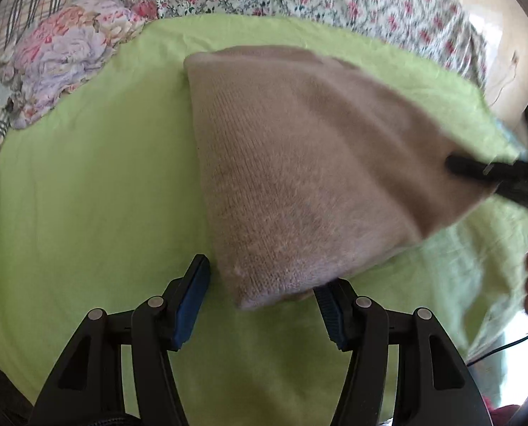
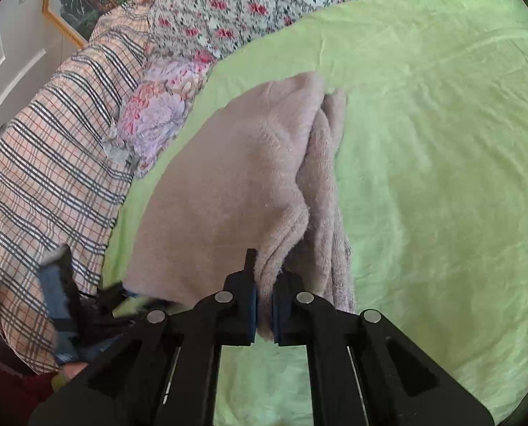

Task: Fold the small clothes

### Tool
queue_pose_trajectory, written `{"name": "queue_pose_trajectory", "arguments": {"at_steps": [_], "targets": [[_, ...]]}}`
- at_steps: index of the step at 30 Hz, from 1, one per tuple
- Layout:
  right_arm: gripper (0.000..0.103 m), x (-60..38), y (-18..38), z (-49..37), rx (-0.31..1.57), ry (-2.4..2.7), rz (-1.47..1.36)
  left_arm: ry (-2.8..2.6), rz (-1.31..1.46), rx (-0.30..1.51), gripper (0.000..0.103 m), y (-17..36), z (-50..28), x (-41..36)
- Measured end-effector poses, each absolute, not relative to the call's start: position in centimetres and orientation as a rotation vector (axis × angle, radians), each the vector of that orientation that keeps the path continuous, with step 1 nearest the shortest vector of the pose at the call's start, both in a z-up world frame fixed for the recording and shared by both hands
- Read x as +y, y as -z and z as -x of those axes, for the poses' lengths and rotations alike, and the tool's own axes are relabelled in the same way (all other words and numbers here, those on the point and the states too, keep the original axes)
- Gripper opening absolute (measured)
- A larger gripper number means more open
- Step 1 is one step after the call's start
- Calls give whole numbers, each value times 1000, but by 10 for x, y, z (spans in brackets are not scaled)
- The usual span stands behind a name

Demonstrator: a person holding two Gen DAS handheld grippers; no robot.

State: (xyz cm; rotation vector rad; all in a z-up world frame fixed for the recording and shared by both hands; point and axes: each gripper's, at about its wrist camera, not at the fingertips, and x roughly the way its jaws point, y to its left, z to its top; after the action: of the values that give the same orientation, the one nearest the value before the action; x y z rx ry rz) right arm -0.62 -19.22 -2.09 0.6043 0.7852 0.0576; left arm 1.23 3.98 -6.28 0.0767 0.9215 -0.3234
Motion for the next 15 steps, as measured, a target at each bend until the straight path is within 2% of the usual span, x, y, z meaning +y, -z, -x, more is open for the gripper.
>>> {"name": "queue_pose_trajectory", "arguments": {"at_steps": [2, 5, 6, 7, 9, 12, 15], "targets": [[7, -193, 6, 12, 731, -74, -587, 286, -23, 900, 47, 51, -12, 52], [7, -190, -5, 14, 722, -87, -512, 266, 66, 845, 44, 35, -7, 72], [7, -188, -2, 12, 741, -81, -493, 262, 78, 843, 38, 35, -6, 75], [7, -187, 2, 11, 757, -76, -483, 264, 82, 860, 28, 39, -7, 75], [7, -183, 9, 9, 789, -51, -452, 276, 122, 947, 16, 54, -10, 74], [7, -184, 29, 9, 874, 13, -389, 277, 120, 981, 15, 64, -8, 74], [6, -197, 50, 12, 913, 35, -447, 296, 166, 996, 15, 66, -10, 79]]}}
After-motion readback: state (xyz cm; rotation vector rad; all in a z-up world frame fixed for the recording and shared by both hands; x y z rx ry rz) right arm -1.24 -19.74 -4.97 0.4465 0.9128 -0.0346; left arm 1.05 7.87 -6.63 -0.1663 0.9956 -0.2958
